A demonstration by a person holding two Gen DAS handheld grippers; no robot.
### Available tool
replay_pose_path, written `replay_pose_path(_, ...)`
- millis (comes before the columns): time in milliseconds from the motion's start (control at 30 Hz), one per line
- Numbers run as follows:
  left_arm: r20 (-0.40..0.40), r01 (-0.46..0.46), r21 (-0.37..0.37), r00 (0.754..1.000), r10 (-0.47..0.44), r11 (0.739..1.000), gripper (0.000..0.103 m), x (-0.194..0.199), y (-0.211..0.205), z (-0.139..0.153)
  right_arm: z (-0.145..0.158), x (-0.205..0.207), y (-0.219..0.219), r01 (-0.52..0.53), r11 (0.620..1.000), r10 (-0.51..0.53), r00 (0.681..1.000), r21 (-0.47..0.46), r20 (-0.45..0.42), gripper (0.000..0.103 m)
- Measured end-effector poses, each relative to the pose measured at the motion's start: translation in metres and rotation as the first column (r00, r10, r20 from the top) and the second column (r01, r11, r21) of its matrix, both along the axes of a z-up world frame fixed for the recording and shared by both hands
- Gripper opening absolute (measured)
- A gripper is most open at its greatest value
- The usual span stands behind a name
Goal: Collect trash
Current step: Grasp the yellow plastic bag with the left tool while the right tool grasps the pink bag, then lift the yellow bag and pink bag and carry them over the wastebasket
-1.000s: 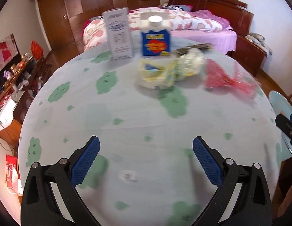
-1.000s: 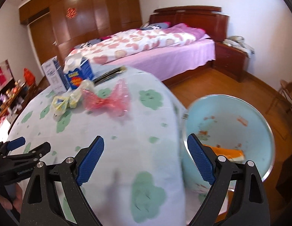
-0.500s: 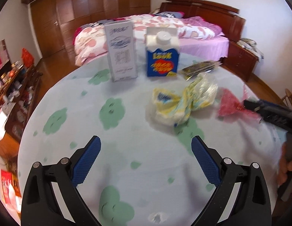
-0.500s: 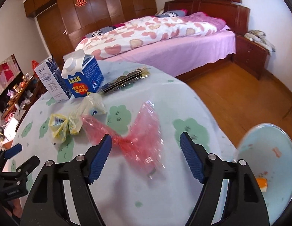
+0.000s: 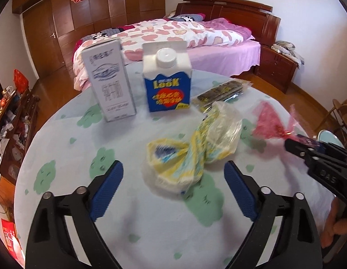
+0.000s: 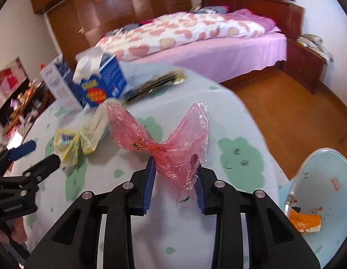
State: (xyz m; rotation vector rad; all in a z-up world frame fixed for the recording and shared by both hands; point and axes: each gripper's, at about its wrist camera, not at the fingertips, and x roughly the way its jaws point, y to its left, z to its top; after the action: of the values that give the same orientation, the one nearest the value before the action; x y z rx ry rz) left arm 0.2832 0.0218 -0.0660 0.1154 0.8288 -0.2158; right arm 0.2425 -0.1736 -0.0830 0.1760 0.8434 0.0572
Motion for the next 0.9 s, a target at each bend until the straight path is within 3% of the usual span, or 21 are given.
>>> replay_pose_path(133, -0.013, 0.007, 0.000, 1.000, -0.007, 1.000, 0.085, 0.018, -0.013, -0.005, 0.003, -0.015, -0.003, 0.106, 0.994, -0.104, 0.992, -0.020, 0.073, 0.033)
replay_pose_path(233, -0.038, 0.010, 0.016, 0.999, -0.010, 1.000, 0.081, 0.029, -0.021, -0.015, 0.002, -0.010, -0.006, 0.144, 0.990, -0.143, 0.987, -0.008, 0.072, 0.033)
replay_pose_path(567, -0.013, 0.042, 0.079, 0.999, -0.041, 0.996, 0.081, 0.029, -0.029, -0.029, 0.007, -0.011, -0.020, 0.145, 0.989, -0.143, 0.987, -0.013, 0.070, 0.033)
replay_pose_path(700, 0.003, 0.050, 0.068, 0.999, -0.050, 0.996, 0.069, 0.021, -0.021, -0.028, 0.007, -0.011, -0.020, 0.148, 0.989, -0.146, 0.987, -0.016, 0.069, 0.033)
replay_pose_path(733, 0.008, 0.051, 0.072, 0.999, -0.052, 0.996, 0.052, 0.020, -0.019, -0.028, 0.007, -0.011, -0.020, 0.148, 0.989, -0.147, 0.987, -0.017, 0.068, 0.033)
replay_pose_path(900, 0.022, 0.065, 0.090, 0.997, -0.068, 0.994, 0.043, 0.014, -0.017, -0.026, 0.006, -0.012, -0.018, 0.145, 0.989, -0.143, 0.988, -0.026, 0.065, 0.033)
